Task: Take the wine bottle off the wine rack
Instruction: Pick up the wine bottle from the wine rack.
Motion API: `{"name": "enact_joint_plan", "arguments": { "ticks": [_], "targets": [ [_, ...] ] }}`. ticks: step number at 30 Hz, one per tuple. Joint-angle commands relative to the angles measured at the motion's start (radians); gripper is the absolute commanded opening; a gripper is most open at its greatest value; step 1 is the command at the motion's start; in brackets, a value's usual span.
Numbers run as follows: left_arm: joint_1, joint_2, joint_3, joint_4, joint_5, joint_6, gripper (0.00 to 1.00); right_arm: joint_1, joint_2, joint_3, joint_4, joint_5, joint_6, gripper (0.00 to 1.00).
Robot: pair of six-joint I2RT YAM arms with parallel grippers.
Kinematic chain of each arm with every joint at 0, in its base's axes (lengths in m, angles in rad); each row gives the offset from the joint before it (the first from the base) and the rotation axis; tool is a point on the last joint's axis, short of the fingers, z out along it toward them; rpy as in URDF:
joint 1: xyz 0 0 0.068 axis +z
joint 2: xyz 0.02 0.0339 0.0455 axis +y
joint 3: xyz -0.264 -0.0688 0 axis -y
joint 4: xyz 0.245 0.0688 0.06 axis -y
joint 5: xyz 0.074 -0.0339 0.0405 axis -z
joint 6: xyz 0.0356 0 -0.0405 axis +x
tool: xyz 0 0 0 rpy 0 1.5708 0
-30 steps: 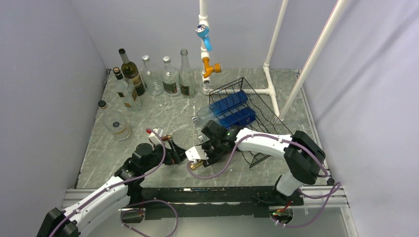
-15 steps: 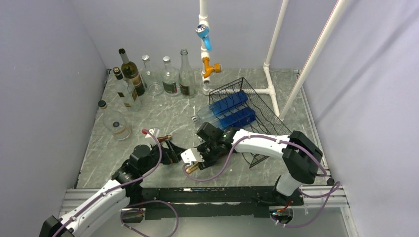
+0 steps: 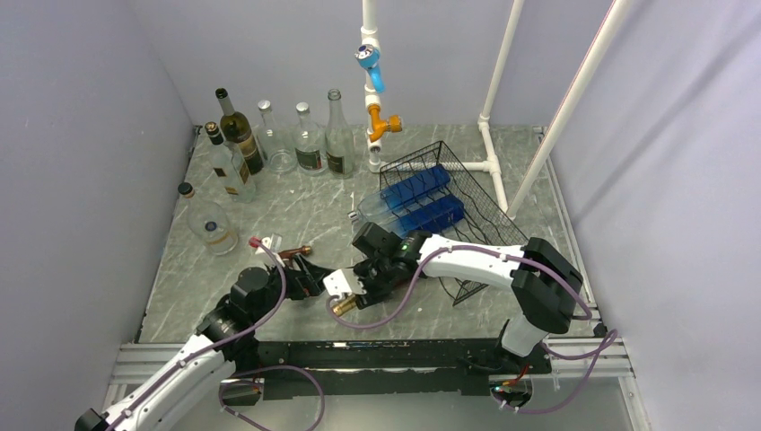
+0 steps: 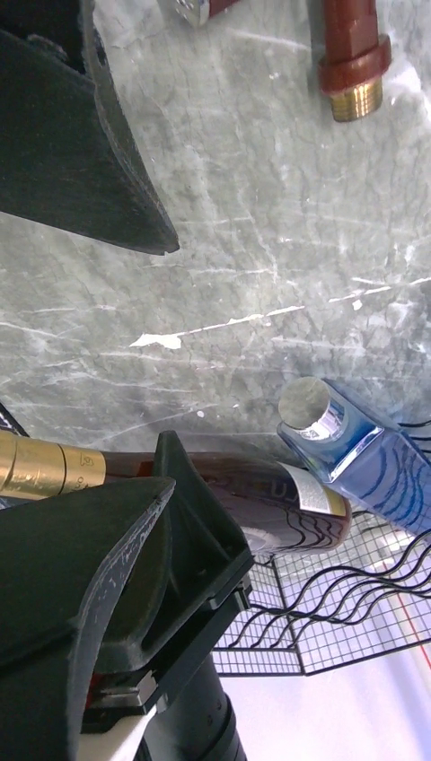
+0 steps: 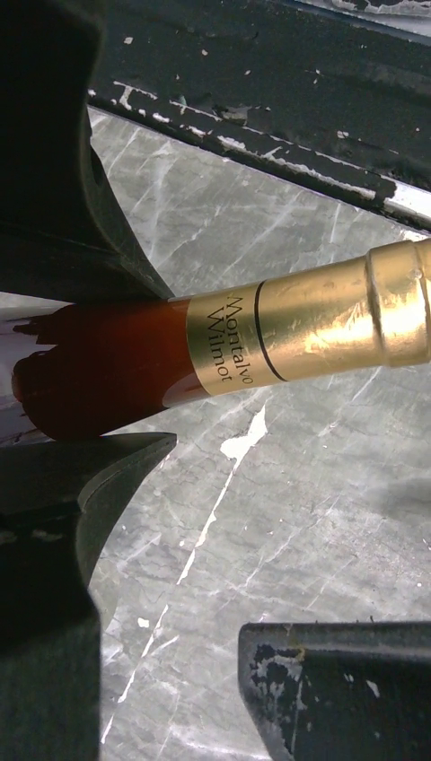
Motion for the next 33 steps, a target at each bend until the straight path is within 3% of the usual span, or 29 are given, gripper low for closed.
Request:
{"name": "enact_joint_plan", "arguments": {
  "ticks": [1,16,33],
  "targets": [
    [-0.004,-0.042,0.026,-0.057,-0.055,-0.034,1.00,0.017,-0.021,0.068,-0.020,-0.100,0.104,0.00],
    [-0.004,-0.300,0.022,-0.217,-0.103,-0.168,1.00,0.013,-0.023,0.121,-0.024,-0.097,0.154,0.00],
    [-0.004,-0.330,0.046,-0.261,-0.109,-0.176,0.99,0.008,-0.008,0.168,-0.039,-0.121,0.180,0.00]
  ]
}}
